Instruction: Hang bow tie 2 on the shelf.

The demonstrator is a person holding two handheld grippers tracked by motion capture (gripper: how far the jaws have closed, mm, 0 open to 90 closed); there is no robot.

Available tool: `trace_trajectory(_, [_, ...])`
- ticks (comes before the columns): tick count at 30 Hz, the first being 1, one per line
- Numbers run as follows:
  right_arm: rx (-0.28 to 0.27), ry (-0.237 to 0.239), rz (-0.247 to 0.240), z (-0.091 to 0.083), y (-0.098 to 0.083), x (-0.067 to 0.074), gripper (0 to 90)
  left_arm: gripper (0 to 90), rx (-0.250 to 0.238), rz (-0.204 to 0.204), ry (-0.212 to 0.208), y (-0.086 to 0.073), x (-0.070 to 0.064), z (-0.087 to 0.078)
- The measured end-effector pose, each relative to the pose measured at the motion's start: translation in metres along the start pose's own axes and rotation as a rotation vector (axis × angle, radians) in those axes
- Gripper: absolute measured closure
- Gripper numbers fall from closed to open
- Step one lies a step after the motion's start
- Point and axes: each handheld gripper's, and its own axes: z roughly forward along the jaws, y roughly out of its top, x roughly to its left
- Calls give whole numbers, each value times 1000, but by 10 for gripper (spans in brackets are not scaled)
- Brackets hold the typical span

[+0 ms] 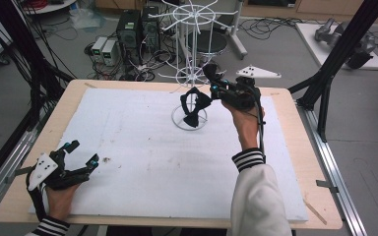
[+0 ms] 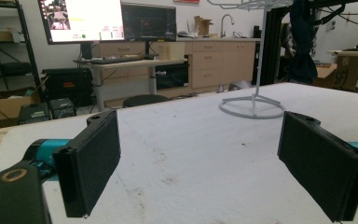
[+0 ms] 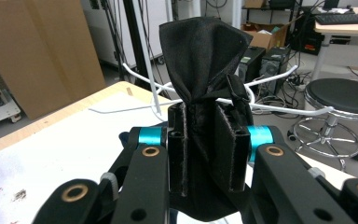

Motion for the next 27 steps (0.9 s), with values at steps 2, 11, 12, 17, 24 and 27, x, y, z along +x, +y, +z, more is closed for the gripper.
trace_trajectory(2, [6,0,-4,3,0,1,761,135,0,0,0,0,0,0])
trace_trajectory(11, [11,2,-7,11,-1,4,759,135,-1,-1,0,0,0,0])
trace_trajectory(12, [12,-1,-11,12,-1,5,758,135,-1,0,0,0,0,0])
trace_trajectory(17, [23,0,-18,15,-2,7,755,135,0,0,0,0,0,0])
trace_trajectory(24, [37,10,-20,18,-3,7,746,135,-1,0,0,0,0,0])
trace_trajectory(27, [44,12,-22,18,-3,7,729,135,-1,0,0,0,0,0])
